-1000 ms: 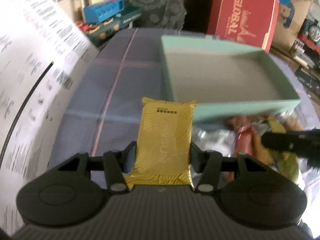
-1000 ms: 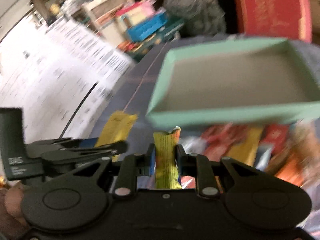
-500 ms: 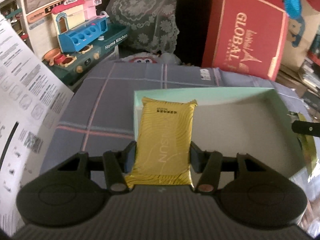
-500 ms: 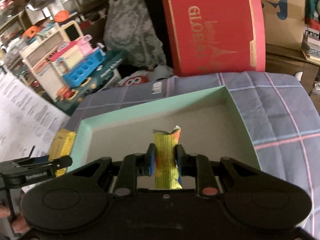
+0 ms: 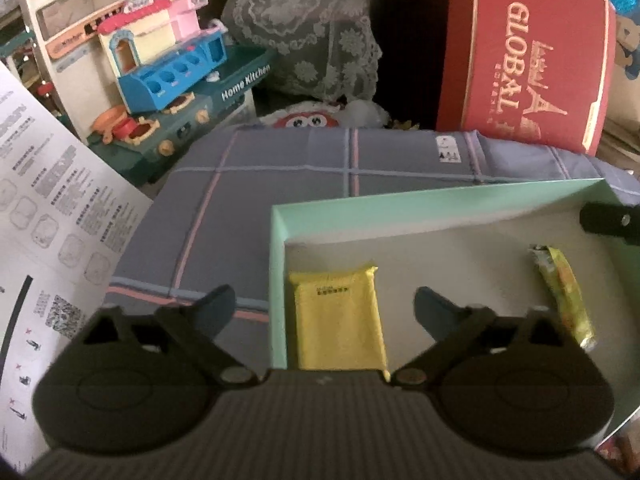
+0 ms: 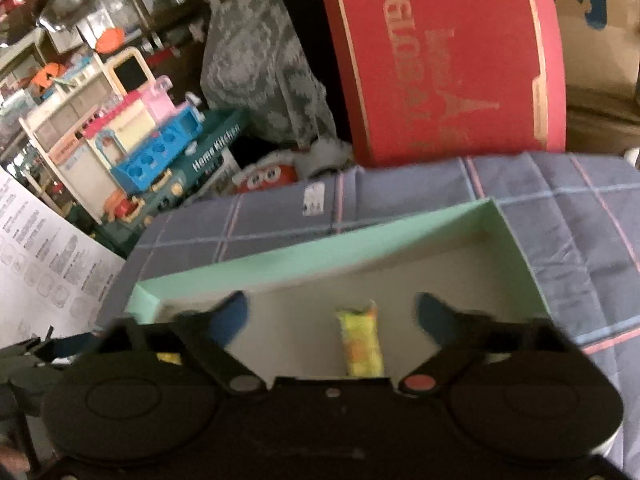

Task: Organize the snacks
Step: 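Place the yellow bar in the green box with the left tool while the right tool drops the stick, then grasp the long gold bar with the left tool while the right tool grasps a clear bread pack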

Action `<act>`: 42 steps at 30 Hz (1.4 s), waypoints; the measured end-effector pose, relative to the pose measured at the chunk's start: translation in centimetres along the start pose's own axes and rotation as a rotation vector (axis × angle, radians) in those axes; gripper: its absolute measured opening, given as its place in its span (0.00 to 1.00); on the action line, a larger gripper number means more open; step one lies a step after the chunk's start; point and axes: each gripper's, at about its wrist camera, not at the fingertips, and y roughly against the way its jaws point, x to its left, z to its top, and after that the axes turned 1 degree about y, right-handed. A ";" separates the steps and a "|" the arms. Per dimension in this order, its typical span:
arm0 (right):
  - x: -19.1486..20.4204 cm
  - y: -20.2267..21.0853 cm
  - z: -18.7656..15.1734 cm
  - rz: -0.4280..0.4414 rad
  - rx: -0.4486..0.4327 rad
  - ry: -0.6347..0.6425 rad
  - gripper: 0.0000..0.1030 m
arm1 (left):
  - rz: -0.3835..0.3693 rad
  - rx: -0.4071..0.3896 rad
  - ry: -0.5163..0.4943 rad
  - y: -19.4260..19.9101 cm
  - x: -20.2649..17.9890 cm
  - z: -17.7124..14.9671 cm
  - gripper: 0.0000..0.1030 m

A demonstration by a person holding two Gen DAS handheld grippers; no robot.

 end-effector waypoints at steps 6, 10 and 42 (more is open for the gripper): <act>-0.1 2.5 -0.9 0.010 0.007 -0.010 0.98 | -0.052 0.024 -0.017 2.1 -1.5 -1.6 0.98; -0.2 5.0 -2.1 0.011 0.004 -0.003 1.00 | -0.076 0.034 -0.037 4.2 -2.5 -3.4 0.99; -5.8 15.3 -15.7 -0.099 0.074 0.045 0.63 | -0.327 0.226 -0.139 8.9 -11.4 -16.1 0.42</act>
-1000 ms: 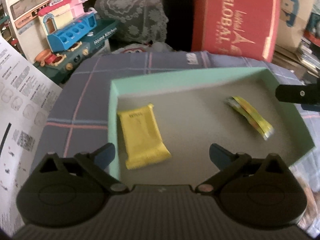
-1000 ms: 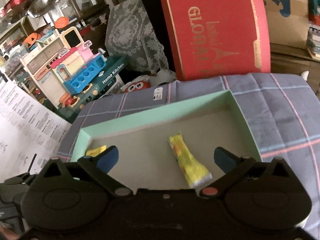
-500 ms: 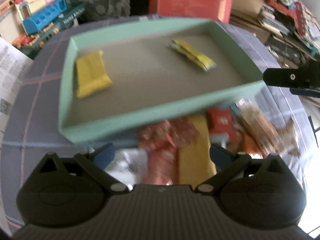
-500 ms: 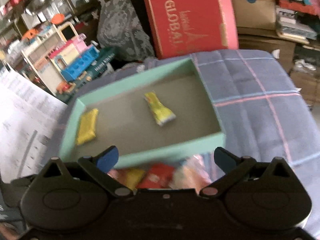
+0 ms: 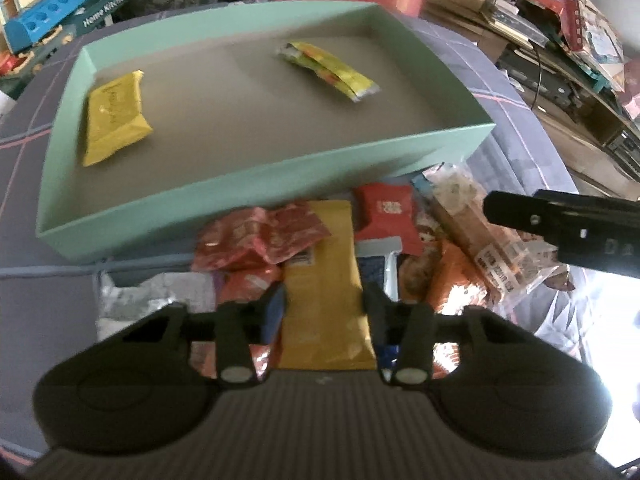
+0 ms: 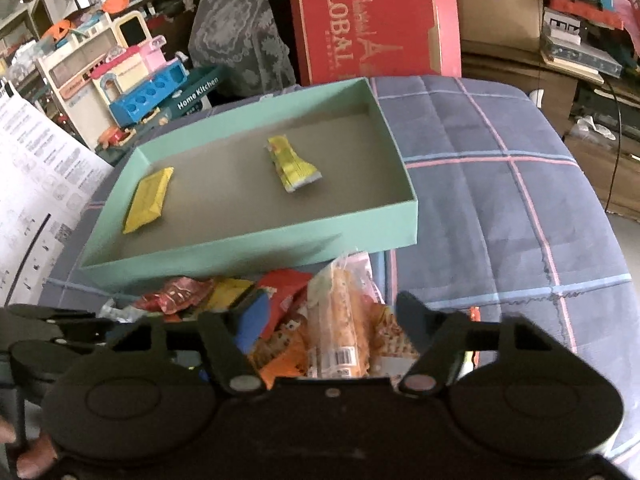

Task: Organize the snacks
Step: 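Grasp the long gold bar with the left tool while the right tool grasps a clear bread pack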

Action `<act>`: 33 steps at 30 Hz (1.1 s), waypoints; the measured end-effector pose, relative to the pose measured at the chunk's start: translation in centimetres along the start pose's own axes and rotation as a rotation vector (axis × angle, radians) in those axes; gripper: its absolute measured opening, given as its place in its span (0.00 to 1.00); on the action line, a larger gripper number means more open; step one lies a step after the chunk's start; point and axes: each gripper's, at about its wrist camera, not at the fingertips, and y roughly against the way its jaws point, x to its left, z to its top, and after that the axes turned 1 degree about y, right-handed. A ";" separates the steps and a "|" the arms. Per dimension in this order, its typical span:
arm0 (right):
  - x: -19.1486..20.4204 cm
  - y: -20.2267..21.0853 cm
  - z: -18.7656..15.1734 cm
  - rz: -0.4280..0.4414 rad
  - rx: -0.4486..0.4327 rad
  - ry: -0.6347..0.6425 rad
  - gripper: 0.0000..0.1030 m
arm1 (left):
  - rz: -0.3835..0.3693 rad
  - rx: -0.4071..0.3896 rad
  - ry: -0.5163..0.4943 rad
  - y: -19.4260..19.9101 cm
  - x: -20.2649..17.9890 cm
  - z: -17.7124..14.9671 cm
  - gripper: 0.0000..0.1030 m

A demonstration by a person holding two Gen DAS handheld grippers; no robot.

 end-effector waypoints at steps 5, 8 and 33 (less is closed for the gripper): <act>-0.1 -1.2 -0.6 -0.002 0.038 0.006 0.50 | 0.010 -0.004 0.022 -1.0 0.3 0.3 0.50; 0.0 -1.5 -1.1 -0.004 0.041 0.009 0.50 | -0.002 -0.002 0.021 -1.4 0.4 0.6 0.52; 0.1 2.3 -4.5 0.099 0.033 -0.089 0.22 | -0.059 0.041 -0.072 1.3 1.3 -3.8 0.40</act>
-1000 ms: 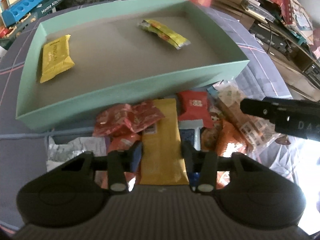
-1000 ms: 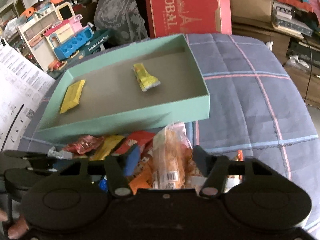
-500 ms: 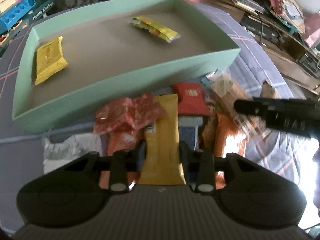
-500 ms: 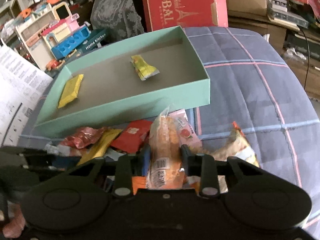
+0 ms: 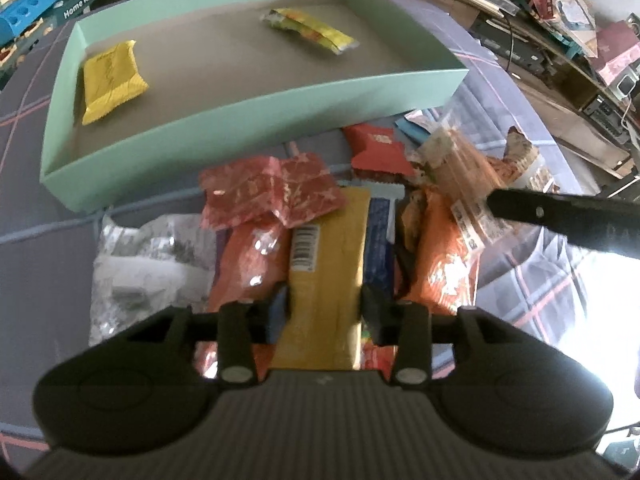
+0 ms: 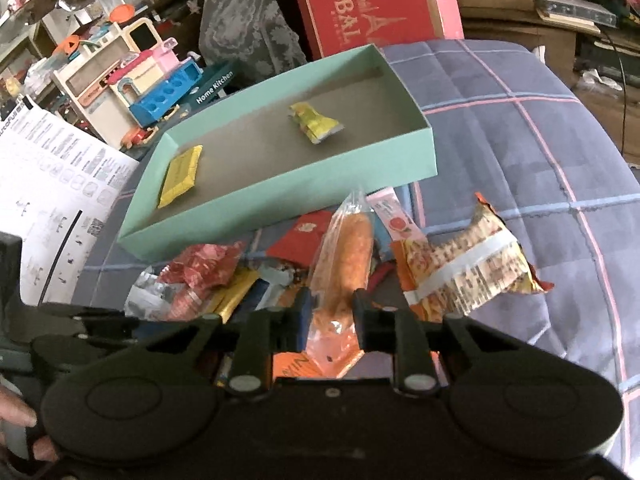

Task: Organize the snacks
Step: 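Grasp the long gold bar with the left tool while the right tool grasps a clear bread pack, then place the gold bar in the box with the left tool while the right tool drops the bread pack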

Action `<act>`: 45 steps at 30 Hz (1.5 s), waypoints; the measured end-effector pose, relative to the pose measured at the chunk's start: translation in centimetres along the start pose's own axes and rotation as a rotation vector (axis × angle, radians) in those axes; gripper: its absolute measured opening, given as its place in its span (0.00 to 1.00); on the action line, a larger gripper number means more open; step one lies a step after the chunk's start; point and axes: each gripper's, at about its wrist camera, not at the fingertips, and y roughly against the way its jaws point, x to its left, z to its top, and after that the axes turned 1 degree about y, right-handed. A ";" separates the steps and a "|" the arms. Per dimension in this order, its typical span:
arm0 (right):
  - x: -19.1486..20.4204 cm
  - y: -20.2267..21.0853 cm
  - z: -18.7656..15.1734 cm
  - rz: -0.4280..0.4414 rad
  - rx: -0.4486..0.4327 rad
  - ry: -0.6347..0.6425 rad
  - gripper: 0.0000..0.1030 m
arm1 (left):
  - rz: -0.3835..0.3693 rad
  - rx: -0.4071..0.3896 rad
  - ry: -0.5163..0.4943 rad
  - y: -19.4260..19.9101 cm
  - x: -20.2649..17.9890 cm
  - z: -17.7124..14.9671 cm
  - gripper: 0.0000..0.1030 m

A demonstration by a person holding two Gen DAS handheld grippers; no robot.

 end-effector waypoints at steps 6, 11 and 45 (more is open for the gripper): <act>-0.5 0.5 0.0 -0.063 -0.011 -0.001 0.28 | 0.036 0.020 -0.044 -1.7 -1.3 0.6 0.53; -0.8 0.8 0.6 -0.062 -0.021 -0.009 0.35 | 0.005 0.000 -0.055 -1.1 -1.4 0.1 0.33; 0.3 -2.0 1.4 -0.057 0.010 -0.021 0.35 | -0.088 -0.099 -0.034 3.0 -1.1 0.1 0.33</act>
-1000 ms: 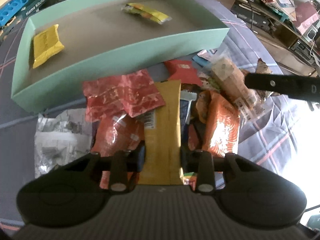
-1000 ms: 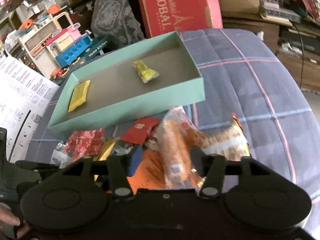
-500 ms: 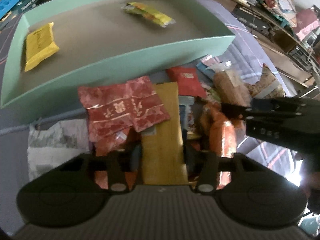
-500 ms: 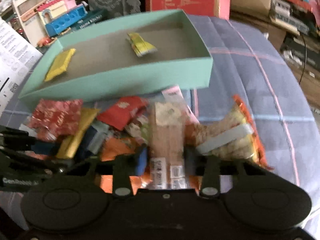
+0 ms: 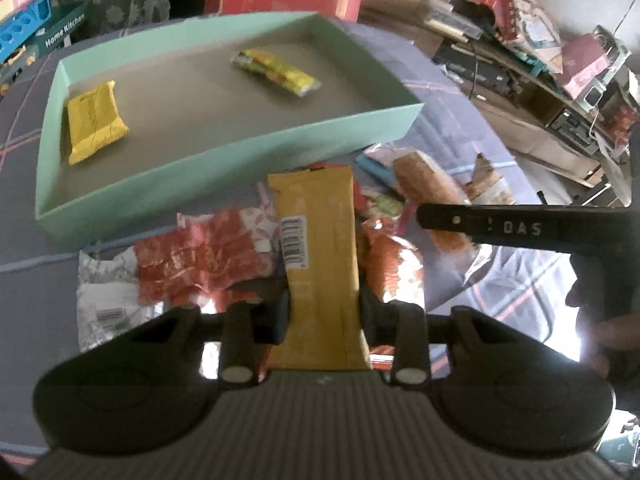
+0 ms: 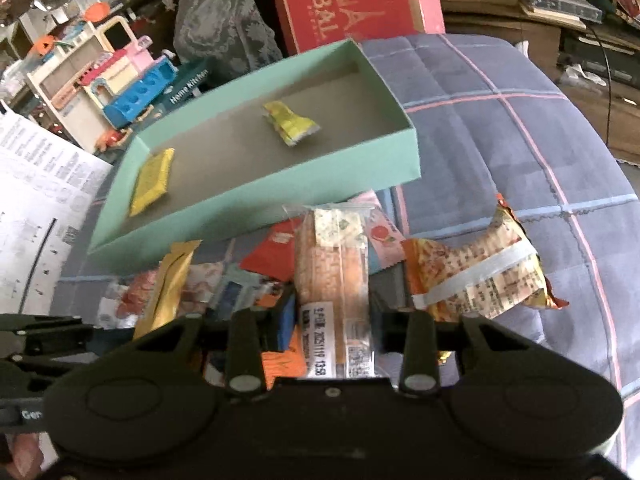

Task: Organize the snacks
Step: 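Place the gold bar in the box with the left tool while the right tool drops the bread pack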

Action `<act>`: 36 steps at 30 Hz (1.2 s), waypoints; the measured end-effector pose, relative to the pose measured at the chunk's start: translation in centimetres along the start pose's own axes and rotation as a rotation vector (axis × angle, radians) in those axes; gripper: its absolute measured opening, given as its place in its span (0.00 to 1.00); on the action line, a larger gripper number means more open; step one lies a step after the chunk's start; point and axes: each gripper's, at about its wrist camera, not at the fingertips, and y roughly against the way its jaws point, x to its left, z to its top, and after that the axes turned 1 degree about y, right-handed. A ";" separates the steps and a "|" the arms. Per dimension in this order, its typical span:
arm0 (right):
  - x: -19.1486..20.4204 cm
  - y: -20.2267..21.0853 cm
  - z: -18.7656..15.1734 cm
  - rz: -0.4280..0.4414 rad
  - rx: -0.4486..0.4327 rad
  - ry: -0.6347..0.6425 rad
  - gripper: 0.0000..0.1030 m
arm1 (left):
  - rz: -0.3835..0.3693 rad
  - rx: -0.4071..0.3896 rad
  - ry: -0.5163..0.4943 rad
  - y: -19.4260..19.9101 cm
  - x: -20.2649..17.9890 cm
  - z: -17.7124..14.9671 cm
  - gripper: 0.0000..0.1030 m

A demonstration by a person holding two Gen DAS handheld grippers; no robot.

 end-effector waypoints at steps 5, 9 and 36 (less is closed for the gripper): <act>0.4 1.7 1.7 0.029 -0.051 0.001 0.35 | 0.018 -0.070 0.008 2.2 -0.2 1.5 0.33; 0.5 2.4 4.2 0.020 -0.090 0.019 0.35 | 0.069 -0.109 0.018 3.2 0.7 3.8 0.33; 0.7 -11.5 19.9 -0.082 -0.144 0.101 0.50 | 0.351 -0.120 0.124 -6.4 13.1 18.6 0.47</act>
